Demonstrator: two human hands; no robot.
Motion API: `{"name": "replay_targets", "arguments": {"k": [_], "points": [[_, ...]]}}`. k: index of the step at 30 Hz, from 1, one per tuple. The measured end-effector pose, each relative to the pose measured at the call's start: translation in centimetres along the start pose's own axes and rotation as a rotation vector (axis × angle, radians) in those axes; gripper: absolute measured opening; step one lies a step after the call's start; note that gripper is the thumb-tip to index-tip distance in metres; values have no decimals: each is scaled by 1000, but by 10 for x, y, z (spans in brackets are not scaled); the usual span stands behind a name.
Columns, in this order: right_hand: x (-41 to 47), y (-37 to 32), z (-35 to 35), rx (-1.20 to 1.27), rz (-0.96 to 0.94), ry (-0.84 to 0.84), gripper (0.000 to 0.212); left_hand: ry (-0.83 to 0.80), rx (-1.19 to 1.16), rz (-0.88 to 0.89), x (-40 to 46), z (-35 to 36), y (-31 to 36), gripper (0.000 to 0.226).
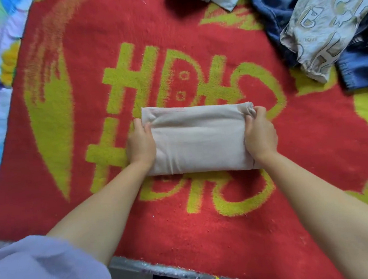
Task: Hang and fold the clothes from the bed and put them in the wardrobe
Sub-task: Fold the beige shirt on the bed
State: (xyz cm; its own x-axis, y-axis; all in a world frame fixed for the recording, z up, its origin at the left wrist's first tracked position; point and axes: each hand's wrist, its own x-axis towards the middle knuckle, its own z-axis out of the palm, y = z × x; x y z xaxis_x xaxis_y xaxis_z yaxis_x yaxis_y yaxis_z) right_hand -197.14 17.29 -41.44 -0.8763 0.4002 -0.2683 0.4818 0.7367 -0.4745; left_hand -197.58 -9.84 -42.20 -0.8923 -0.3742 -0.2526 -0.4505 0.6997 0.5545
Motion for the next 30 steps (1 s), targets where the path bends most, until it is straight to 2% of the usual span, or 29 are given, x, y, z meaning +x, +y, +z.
{"name": "replay_targets", "arguments": {"k": [6, 7, 8, 10, 12, 13, 15, 16, 18, 22, 26, 30], "points": [[4, 5, -9, -267, -23, 7, 39, 28, 174, -92, -2, -6, -4, 32], [3, 7, -16, -314, -41, 21, 44, 51, 204, -60, -6, -12, -9, 38], [-2, 8, -23, -365, -97, 28, 50, 70, 279, 39, -12, -18, -14, 47], [-24, 5, -31, -444, -374, -42, 66, 47, 439, 423, -35, -24, -23, 66], [-57, 0, -22, -523, -722, -136, 83, -106, 575, 798, -65, -18, -25, 87], [-72, -1, -15, -571, -816, -186, 89, -214, 627, 875, -77, -14, -24, 97], [-84, -4, 2, -635, -788, -283, 93, -392, 718, 800, -88, -1, -19, 107], [-81, -2, 11, -645, -722, -307, 90, -416, 756, 739, -88, 7, -18, 106], [-71, -2, 22, -687, -629, -330, 83, -408, 821, 656, -83, 18, -12, 100], [-64, -10, 23, -732, -609, -358, 77, -407, 820, 585, -70, 17, 2, 83], [-55, -32, -6, -711, -579, -470, 61, -577, 706, 513, -59, -11, 24, 76], [-56, -76, -60, -695, -593, -461, 62, -624, 650, 474, -50, -62, 67, 78]]}}
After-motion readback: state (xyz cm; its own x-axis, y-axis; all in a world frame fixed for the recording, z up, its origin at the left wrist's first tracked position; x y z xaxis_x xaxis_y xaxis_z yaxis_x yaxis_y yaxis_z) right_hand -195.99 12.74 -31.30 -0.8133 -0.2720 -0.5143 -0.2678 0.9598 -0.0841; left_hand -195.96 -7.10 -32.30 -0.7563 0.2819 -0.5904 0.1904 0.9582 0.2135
